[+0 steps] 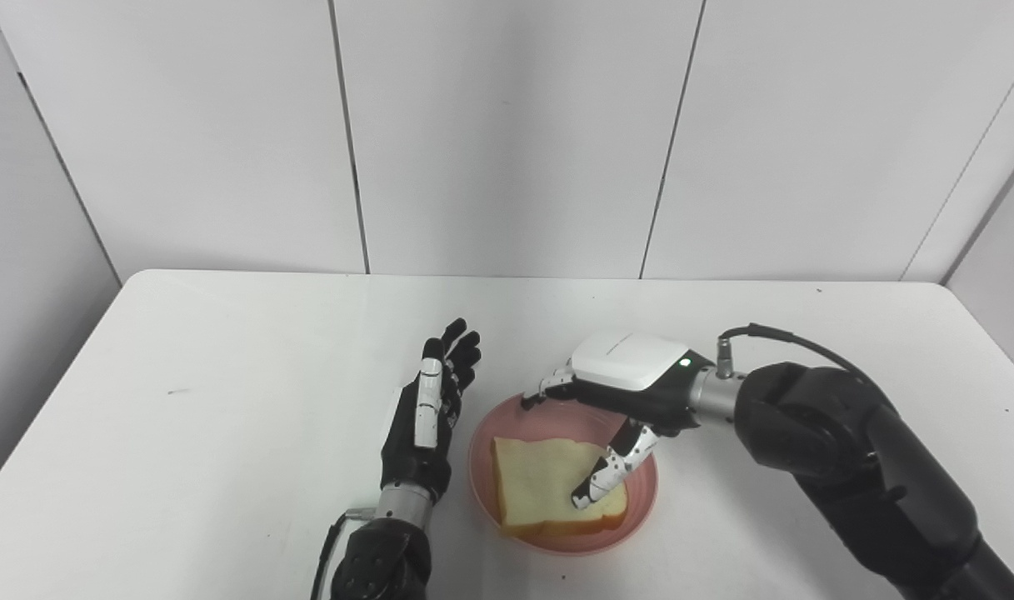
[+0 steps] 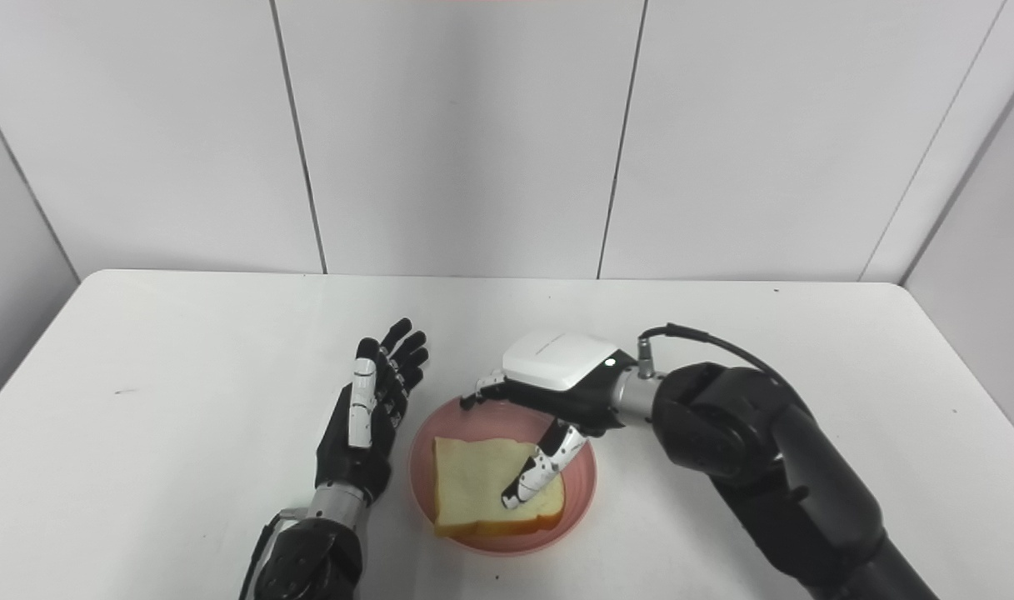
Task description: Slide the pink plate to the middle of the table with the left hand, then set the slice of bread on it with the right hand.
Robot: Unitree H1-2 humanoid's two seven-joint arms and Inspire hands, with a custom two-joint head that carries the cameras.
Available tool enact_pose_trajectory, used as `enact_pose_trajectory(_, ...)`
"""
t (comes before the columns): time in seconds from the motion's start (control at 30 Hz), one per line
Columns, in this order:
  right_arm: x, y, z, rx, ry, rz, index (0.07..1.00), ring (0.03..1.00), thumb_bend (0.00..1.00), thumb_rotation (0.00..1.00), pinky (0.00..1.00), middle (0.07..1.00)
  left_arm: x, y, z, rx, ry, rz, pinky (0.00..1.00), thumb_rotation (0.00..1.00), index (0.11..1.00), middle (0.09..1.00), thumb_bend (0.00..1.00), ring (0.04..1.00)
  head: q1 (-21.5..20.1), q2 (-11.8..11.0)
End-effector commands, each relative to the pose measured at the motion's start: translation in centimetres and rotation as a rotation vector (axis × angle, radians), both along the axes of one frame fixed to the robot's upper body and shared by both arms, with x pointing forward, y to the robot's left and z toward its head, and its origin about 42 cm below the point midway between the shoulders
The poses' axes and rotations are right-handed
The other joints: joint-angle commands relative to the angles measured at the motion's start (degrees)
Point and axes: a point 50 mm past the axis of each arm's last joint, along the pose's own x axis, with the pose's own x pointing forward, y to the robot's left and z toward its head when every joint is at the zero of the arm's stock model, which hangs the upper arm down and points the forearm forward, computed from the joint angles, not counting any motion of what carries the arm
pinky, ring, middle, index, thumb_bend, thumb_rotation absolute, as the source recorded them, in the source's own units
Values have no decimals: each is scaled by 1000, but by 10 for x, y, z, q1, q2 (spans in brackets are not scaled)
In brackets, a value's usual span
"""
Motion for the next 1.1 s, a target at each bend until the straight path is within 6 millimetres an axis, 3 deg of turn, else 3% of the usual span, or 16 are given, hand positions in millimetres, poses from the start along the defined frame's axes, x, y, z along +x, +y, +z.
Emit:
enact_pose_trajectory(0.0, 2, -7, 29, 44, -62, -28, 831, 850, 809, 602, 863, 837, 7, -7, 22, -27, -76, -24, 975, 1000, 883, 906, 714, 927, 1, -1)
enact_pose_trajectory(0.23, -1, -32, 24, 250, -46, -104, 841, 869, 815, 651, 825, 858, 6, -6, 21, -27, -73, -24, 980, 1000, 883, 907, 716, 928, 2, -1)
enact_pose_trajectory(0.4, -4, -49, 3, 471, -32, -169, 860, 874, 757, 573, 757, 880, 4, -3, 20, -23, -72, -23, 979, 998, 884, 907, 723, 926, 3, 0)
enact_pose_trajectory(0.5, -5, -56, -17, 622, -38, -213, 889, 883, 750, 682, 739, 913, 4, -2, 19, -20, -76, -22, 972, 995, 890, 907, 727, 926, 5, 1)
enact_pose_trajectory(0.7, -11, -56, -53, 847, 34, -308, 944, 910, 750, 815, 799, 940, 1, 3, 17, -19, -77, -23, 967, 993, 885, 906, 727, 926, 5, -1)
enact_pose_trajectory(0.83, -16, -51, -73, 978, 76, -364, 987, 956, 720, 921, 891, 966, -2, 6, 16, -24, -74, -25, 972, 987, 889, 919, 730, 931, 6, 0)
enact_pose_trajectory(1.07, -19, -42, -101, 1258, 197, -412, 1000, 987, 662, 900, 932, 998, -7, 10, 14, -22, -74, -21, 983, 990, 911, 957, 727, 954, 1, 0)
